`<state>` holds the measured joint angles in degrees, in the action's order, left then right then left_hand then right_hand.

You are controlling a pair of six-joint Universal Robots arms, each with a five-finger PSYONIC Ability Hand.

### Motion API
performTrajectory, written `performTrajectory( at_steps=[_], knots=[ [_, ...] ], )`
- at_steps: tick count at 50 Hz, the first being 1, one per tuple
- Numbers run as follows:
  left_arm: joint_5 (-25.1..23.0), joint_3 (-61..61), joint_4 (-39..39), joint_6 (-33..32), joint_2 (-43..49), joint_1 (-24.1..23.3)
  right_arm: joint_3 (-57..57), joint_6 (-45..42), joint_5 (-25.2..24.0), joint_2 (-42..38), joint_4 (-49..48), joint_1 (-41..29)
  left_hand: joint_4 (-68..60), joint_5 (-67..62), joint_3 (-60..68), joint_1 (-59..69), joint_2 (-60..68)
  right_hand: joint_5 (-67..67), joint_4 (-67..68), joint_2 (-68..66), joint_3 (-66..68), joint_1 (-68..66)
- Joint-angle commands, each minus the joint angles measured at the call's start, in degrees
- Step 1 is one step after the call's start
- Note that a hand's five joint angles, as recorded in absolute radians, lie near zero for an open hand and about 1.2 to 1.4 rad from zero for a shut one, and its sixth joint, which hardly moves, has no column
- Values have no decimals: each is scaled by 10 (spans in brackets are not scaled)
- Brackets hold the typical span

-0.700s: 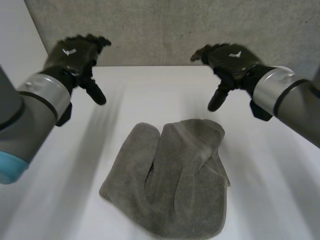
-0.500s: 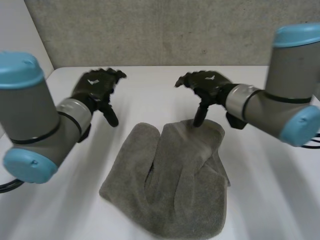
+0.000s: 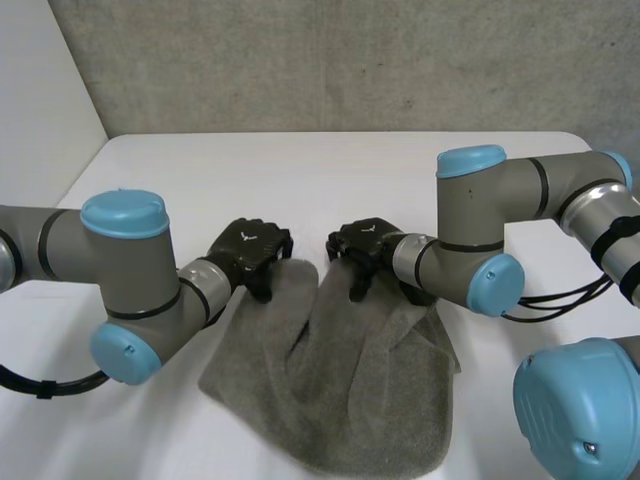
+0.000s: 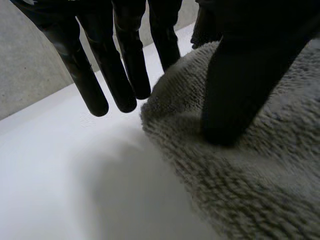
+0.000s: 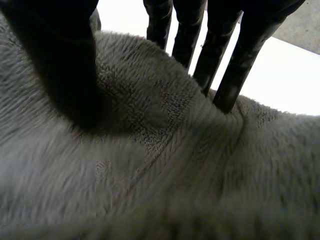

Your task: Fold the towel.

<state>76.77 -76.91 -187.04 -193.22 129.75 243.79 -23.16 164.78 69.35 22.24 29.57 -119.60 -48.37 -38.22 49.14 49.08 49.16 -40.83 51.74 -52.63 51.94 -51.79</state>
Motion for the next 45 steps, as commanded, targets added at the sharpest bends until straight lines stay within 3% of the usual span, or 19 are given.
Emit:
performTrajectory(
  at_steps=[1,5,6,8,10,12,14,17,24,31,38,39,45],
  knots=[
    [21,22,-8,-22,-7,0,46,-15,49,5,-7,0,-316,-318,309,309,308,-292,283,-274,281,-282],
    [59,72,-23,-42,-33,-1,154,-12,114,57,-52,0,-316,-318,309,309,308,-292,283,-274,281,-282],
    [90,103,-45,-40,-55,-1,154,-12,114,57,-52,0,-316,-318,309,309,308,-292,283,-274,281,-282],
    [118,127,-76,-33,-77,-1,192,-5,153,118,-114,2,-316,-318,309,309,308,-292,283,-274,281,-282],
    [175,149,-177,-6,-132,0,187,-3,168,159,-150,8,-316,-318,309,309,308,-292,283,-274,281,-282],
    [175,149,-177,-6,-132,0,175,2,177,191,-175,9,-316,-318,309,309,308,-292,283,-274,281,-282],
    [217,142,-291,22,-183,0,151,8,180,226,-196,13,-316,-318,309,309,308,-292,283,-274,281,-282],
    [227,114,-336,26,-210,-2,84,15,171,275,-216,25,-316,-318,309,309,308,-292,283,-274,281,-282],
    [225,27,-332,28,-222,-3,-62,-32,141,324,-196,32,-316,-318,309,309,308,-292,283,-274,281,-282],
    [218,-129,-318,28,-191,-2,-292,-180,97,347,-194,35,-316,-318,309,309,308,-292,283,-274,281,-282],
    [220,-208,-311,26,-150,1,-430,-198,89,325,-269,35,-316,-318,309,309,308,-289,280,-271,278,-279],
    [220,-224,-304,24,-141,2,-466,-202,91,322,-289,36,-316,-318,309,309,308,-232,223,-214,221,-223],
    [220,-254,-230,22,-125,2,-556,-205,95,318,-331,38,-316,-318,309,309,308,-215,206,-197,204,-205]
  ],
)
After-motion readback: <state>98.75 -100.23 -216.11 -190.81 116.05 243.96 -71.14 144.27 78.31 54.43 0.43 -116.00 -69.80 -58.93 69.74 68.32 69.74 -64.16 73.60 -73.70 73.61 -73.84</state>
